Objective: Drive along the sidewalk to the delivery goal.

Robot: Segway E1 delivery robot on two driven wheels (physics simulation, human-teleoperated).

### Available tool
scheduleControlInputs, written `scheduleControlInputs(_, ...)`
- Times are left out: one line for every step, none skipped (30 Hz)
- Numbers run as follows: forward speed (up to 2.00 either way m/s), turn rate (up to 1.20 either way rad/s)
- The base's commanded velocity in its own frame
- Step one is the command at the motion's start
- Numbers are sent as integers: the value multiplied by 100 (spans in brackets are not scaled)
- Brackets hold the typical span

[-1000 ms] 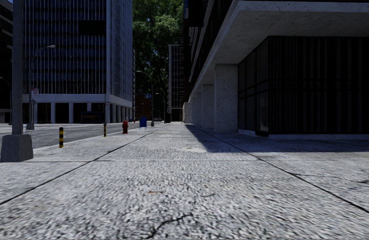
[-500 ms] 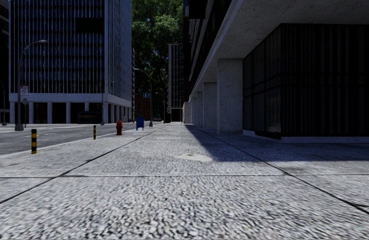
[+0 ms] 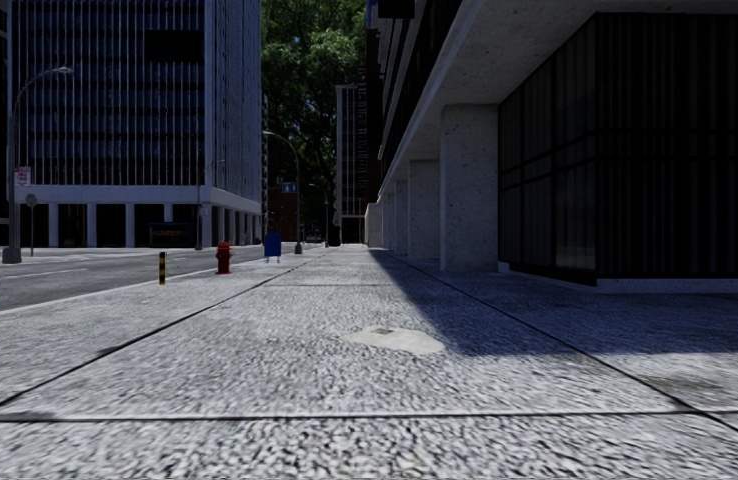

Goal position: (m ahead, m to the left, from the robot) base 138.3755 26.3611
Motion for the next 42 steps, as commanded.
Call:
scheduleControlInputs(200, 0)
scheduleControlInputs(200, 0)
scheduleControlInputs(200, 0)
scheduleControlInputs(200, 0)
scheduleControlInputs(200, 0)
scheduleControlInputs(200, 0)
scheduleControlInputs(200, 0)
scheduleControlInputs(200, 0)
scheduleControlInputs(200, 0)
scheduleControlInputs(200, 0)
scheduleControlInputs(200, 0)
scheduleControlInputs(200, 0)
scheduleControlInputs(200, 0)
scheduleControlInputs(200, 0)
scheduleControlInputs(200, 0)
scheduleControlInputs(200, 0)
scheduleControlInputs(200, 0)
scheduleControlInputs(200, 0)
scheduleControlInputs(200, 0)
scheduleControlInputs(200, 0)
scheduleControlInputs(200, 0)
scheduleControlInputs(200, 0)
scheduleControlInputs(200, 0)
scheduleControlInputs(200, 0)
scheduleControlInputs(200, 0)
scheduleControlInputs(200, 0)
scheduleControlInputs(200, 0)
scheduleControlInputs(200, 0)
scheduleControlInputs(200, 0)
scheduleControlInputs(200, 0)
scheduleControlInputs(200, 0)
scheduleControlInputs(200, 0)
scheduleControlInputs(200, 0)
scheduleControlInputs(200, 0)
scheduleControlInputs(200, 0)
scheduleControlInputs(200, 0)
scheduleControlInputs(200, 0)
scheduleControlInputs(200, 0)
scheduleControlInputs(200, 0)
scheduleControlInputs(200, 0)
scheduleControlInputs(200, 0)
scheduleControlInputs(200, 0)
